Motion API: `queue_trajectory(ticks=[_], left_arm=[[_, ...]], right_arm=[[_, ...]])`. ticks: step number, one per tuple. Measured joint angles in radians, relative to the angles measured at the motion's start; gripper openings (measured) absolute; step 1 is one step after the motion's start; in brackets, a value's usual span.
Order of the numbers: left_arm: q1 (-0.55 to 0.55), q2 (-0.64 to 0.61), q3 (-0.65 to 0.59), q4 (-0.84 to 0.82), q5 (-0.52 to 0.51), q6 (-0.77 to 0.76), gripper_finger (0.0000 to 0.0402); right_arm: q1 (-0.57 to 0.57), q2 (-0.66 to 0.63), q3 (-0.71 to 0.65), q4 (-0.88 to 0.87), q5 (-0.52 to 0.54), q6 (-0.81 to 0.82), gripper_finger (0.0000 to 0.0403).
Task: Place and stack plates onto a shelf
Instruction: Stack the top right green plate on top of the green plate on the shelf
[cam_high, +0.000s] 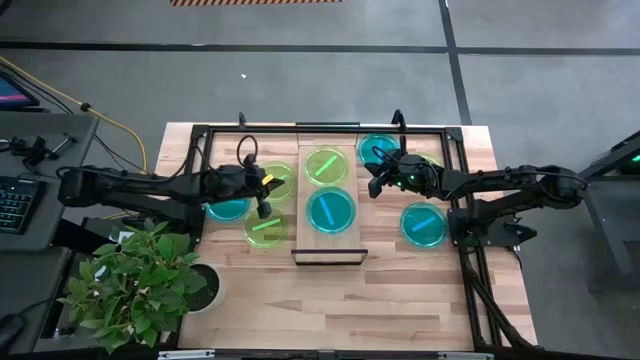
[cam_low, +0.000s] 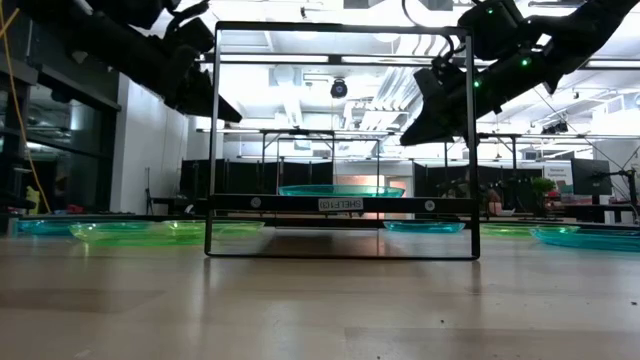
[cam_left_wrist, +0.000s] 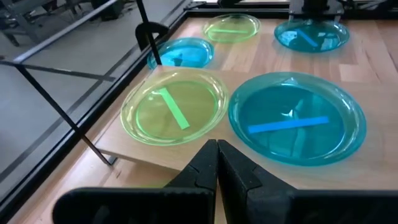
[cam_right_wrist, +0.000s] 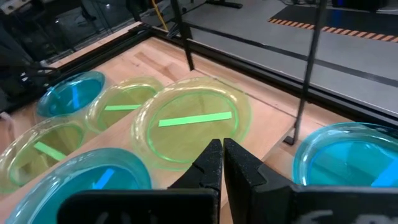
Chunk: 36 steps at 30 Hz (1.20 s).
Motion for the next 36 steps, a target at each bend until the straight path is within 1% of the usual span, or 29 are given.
queue_trajectory(ticks=[3,5,7,9,12,13,15,18,23,28,32,36], left_arm=[[0.000,0.000,0.000,-0.003,0.000,0.000,0.0000],[0.000,0.000,0.000,-0.003,0.001,0.001,0.0000],[0.000,0.000,0.000,-0.003,0.001,0.008,0.0000],[0.000,0.000,0.000,-0.003,0.001,0.012,0.0000],[-0.001,0.000,0.000,-0.003,0.002,0.012,0.0000],[-0.001,0.000,0.000,-0.003,0.002,0.012,0.0000],[-0.001,0.000,0.000,-0.009,0.002,0.011,0.0000],[-0.003,0.000,0.000,-0.028,0.004,0.008,0.0000],[-0.003,0.000,0.000,-0.048,0.005,-0.002,0.0000],[-0.003,0.000,0.000,-0.038,0.006,-0.001,0.0000],[-0.003,0.000,0.000,-0.022,0.009,0.000,0.0000],[-0.003,0.000,0.000,-0.021,0.010,0.000,0.0000]], right_arm=[[0.000,0.000,0.002,-0.003,-0.007,-0.001,0.0000],[0.000,-0.003,0.028,-0.047,-0.020,-0.001,0.0003],[0.000,-0.011,0.096,-0.188,-0.027,-0.005,0.0012],[0.001,-0.010,0.194,-0.396,-0.010,-0.006,0.0027],[0.011,0.017,0.320,-0.664,0.106,-0.008,0.0060],[0.015,0.026,0.348,-0.731,0.143,-0.008,0.0072],[0.016,0.046,0.382,-0.823,0.178,0.006,0.0097],[0.016,0.074,0.373,-0.921,0.173,0.067,0.0130],[0.000,0.127,0.271,-0.988,0.164,0.228,0.0161],[-0.046,0.159,0.169,-0.981,0.164,0.353,0.0165],[-0.076,0.177,0.116,-0.925,0.165,0.391,0.0165],[-0.092,0.193,0.077,-0.825,0.166,0.394,0.0165]])
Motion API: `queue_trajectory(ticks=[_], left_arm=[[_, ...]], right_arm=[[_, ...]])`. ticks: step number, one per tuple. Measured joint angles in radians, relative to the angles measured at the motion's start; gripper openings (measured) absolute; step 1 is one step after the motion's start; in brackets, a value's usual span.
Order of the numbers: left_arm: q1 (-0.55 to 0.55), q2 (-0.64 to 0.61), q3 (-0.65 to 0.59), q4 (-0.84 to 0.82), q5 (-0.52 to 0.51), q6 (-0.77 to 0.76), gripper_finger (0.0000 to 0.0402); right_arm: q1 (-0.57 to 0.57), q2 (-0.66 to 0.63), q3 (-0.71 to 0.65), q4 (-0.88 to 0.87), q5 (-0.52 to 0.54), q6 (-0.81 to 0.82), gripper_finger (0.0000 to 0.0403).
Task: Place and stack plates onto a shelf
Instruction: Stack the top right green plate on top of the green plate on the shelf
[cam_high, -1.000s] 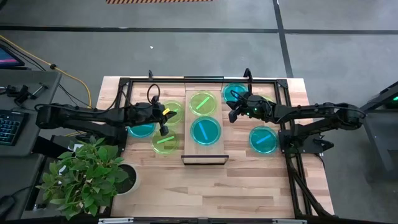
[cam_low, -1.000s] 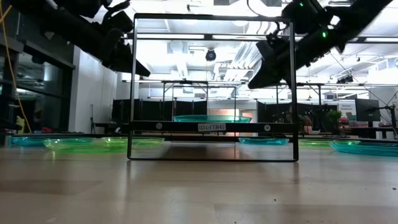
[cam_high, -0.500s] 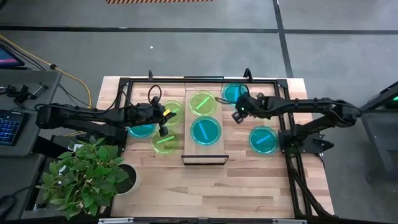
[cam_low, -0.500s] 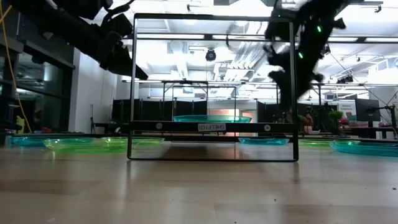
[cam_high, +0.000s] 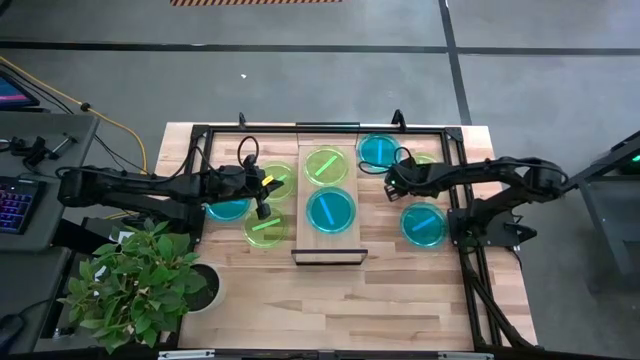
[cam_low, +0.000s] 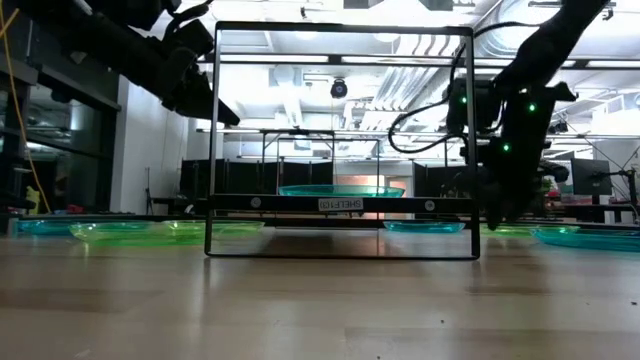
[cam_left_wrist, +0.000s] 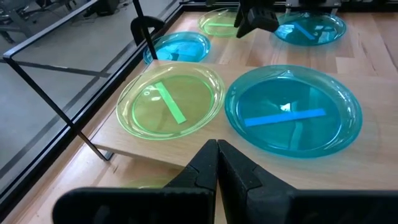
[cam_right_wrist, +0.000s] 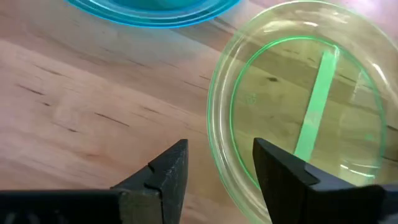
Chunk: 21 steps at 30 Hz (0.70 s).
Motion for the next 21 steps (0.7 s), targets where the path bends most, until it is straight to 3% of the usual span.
queue_trajectory(ticks=[17,21], left_arm=[[-0.001,0.000,0.000,-0.005,0.004,0.000,0.0000],[-0.001,0.000,0.000,-0.005,0.003,0.000,0.0000]], right_arm=[[-0.005,0.021,-0.146,0.230,0.103,0.165,0.0163],[0.020,0.022,-0.177,0.259,0.137,0.206,0.0130]])
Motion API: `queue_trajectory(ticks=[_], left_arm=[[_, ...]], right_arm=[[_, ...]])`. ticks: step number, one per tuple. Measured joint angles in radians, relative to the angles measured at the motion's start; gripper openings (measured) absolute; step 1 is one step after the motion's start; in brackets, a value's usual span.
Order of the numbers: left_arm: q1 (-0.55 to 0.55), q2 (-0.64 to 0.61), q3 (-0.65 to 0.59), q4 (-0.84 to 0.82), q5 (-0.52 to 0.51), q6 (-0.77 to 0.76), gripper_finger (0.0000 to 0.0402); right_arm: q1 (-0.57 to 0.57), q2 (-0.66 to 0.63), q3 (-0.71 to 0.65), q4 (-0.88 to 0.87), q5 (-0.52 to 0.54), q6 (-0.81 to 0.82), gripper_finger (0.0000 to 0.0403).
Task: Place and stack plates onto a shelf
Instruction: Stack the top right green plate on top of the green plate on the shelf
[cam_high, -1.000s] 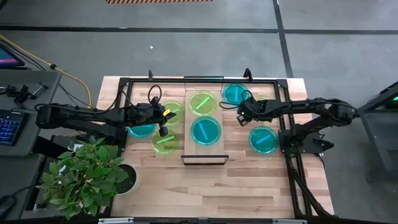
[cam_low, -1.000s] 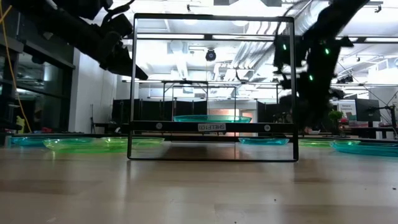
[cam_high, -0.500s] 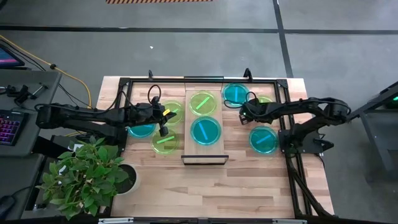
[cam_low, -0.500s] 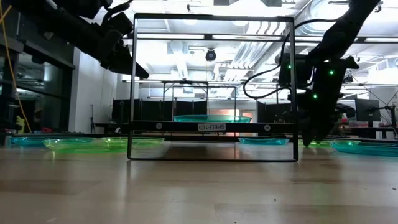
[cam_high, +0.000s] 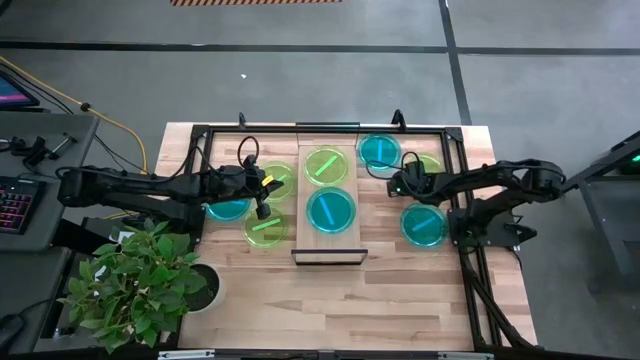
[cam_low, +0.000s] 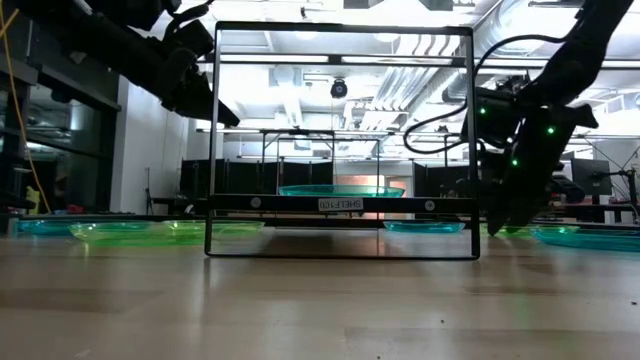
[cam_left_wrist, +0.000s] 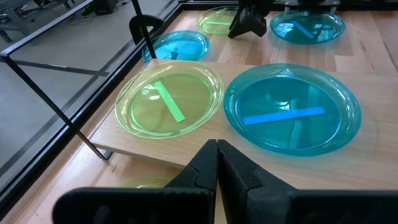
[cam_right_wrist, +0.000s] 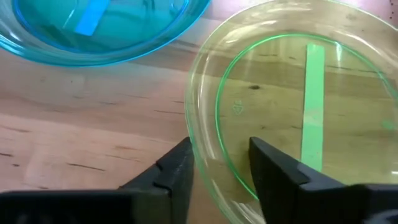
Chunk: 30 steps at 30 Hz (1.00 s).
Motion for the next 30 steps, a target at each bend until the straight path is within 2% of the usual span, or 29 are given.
queue_trajectory(ticks=[5,7,18,30], left_arm=[[0.000,0.000,0.000,0.000,0.000,0.000,0.0000],[0.000,0.000,0.000,0.000,0.000,0.000,0.0000],[0.000,0.000,0.000,0.000,0.000,0.011,0.0000],[0.000,0.000,0.000,0.000,0.000,0.008,0.0000]], right_arm=[[0.028,0.002,-0.016,0.027,0.047,0.002,0.0034],[0.034,0.004,-0.017,0.028,0.076,-0.004,0.0010],[0.049,-0.025,-0.018,0.082,0.087,-0.075,0.0001],[0.088,-0.208,-0.018,0.113,0.089,-0.191,0.0000]])
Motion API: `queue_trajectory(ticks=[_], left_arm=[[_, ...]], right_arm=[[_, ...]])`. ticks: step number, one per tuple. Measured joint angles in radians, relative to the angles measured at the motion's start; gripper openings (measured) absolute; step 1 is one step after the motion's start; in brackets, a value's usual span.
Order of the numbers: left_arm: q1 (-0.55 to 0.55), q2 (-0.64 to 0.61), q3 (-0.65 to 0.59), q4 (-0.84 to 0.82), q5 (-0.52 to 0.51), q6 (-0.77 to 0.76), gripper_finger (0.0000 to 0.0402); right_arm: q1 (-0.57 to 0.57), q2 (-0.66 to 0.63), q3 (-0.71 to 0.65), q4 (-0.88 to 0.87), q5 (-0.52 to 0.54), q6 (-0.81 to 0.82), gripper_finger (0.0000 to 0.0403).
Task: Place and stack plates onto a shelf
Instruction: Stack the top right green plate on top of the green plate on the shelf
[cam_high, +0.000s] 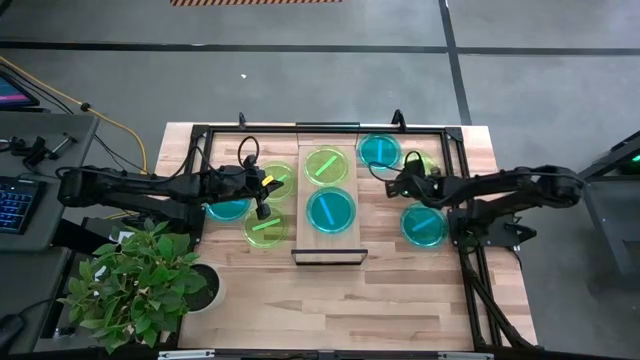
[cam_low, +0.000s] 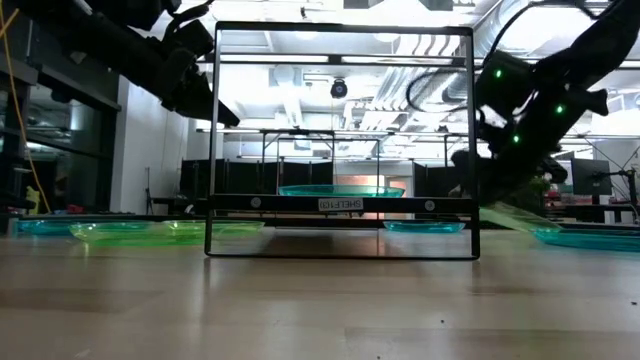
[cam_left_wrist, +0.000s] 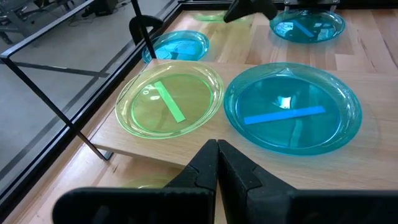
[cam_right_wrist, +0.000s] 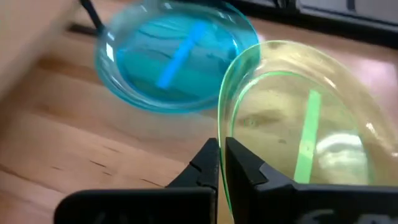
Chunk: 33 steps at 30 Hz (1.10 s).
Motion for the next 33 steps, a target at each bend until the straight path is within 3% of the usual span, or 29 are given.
queue_trajectory(ticks=[9,14,25,33], left_arm=[[0.000,0.000,0.000,0.000,0.000,0.001,0.0000],[0.000,0.000,0.000,0.002,0.000,0.003,0.0000],[0.000,0.000,0.000,0.025,0.000,0.003,0.0000],[0.000,0.000,0.000,0.023,0.000,0.000,0.0000]], right_arm=[[0.027,-0.136,0.001,0.058,-0.006,-0.114,0.0001],[0.056,-0.142,0.028,0.140,-0.086,-0.242,0.0001],[0.178,0.011,0.311,0.137,-0.088,-0.566,0.0000],[0.226,0.230,0.475,0.172,-0.192,-0.765,0.0000]])
